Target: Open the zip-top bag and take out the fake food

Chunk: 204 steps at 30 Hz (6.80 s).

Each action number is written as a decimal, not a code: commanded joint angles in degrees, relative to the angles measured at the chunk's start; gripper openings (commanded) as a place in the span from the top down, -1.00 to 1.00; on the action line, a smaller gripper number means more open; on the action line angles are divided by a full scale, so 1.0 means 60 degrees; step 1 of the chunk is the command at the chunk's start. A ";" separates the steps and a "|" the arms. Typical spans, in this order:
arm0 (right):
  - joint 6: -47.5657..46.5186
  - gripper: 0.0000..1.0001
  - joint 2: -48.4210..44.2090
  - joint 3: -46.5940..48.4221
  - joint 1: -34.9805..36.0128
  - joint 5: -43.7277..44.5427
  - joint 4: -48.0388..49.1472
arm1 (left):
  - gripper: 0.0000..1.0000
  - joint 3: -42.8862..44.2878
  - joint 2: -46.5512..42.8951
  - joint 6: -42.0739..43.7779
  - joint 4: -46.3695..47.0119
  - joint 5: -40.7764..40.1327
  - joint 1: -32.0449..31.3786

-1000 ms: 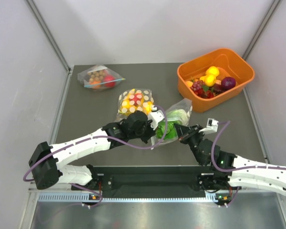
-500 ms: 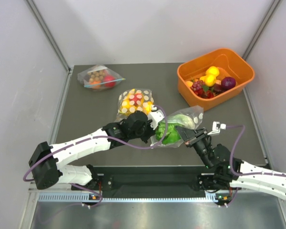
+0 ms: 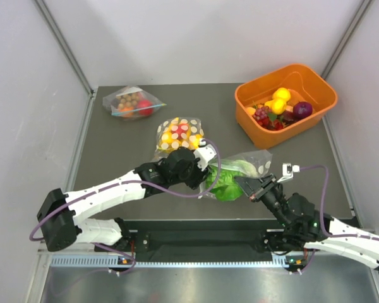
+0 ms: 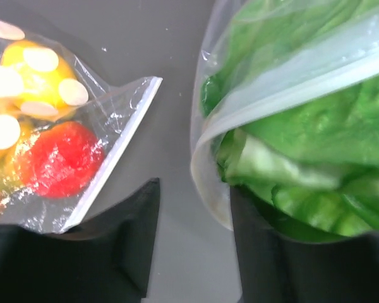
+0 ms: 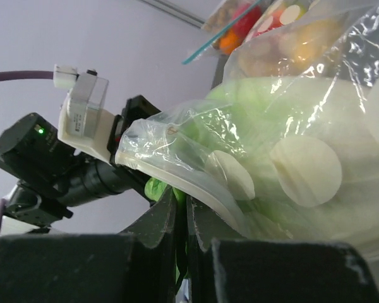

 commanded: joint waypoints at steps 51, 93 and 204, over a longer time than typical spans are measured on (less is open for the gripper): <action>-0.1980 1.00 0.2777 0.0763 -0.0058 -0.2051 -0.0314 | 0.48 0.2183 0.1961 0.1166 0.0731 0.4412 0.0021; -0.6493 1.00 0.1753 0.2154 0.1480 -0.3121 -0.0429 | 1.00 0.3530 0.4745 0.0156 -0.1173 0.1791 0.0255; -0.2378 1.00 0.4524 0.1437 -0.0029 0.0364 -0.3272 | 1.00 0.2315 0.3339 -0.1193 -0.1613 -0.0381 0.1076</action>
